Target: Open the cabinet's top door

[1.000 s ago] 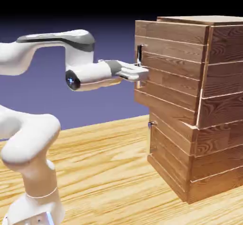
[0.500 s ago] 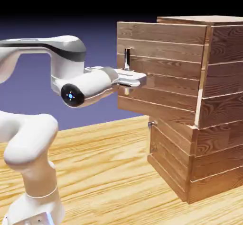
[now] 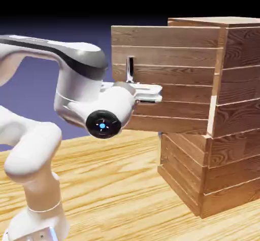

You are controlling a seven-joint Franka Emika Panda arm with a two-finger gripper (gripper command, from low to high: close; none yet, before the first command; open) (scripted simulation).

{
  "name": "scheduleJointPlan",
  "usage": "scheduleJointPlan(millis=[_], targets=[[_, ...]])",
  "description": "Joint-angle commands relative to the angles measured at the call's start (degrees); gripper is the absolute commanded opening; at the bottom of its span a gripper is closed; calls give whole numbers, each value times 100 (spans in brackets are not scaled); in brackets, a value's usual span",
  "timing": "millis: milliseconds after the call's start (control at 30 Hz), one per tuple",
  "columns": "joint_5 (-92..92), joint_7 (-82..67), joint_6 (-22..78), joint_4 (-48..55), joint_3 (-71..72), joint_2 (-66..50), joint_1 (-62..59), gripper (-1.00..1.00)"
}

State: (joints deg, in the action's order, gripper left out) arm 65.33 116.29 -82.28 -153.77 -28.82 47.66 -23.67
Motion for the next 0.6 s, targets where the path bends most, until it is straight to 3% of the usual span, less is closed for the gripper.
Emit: scheduleJointPlan(millis=[0,533,567], targets=[[-154,-76,234,186,-183,-208,105,-100],[-1256,-1582,3703,3196,-2522,-3477,1843,-100],[-1256,-1582,3704,3196,-2522,-3477,1843,100]])
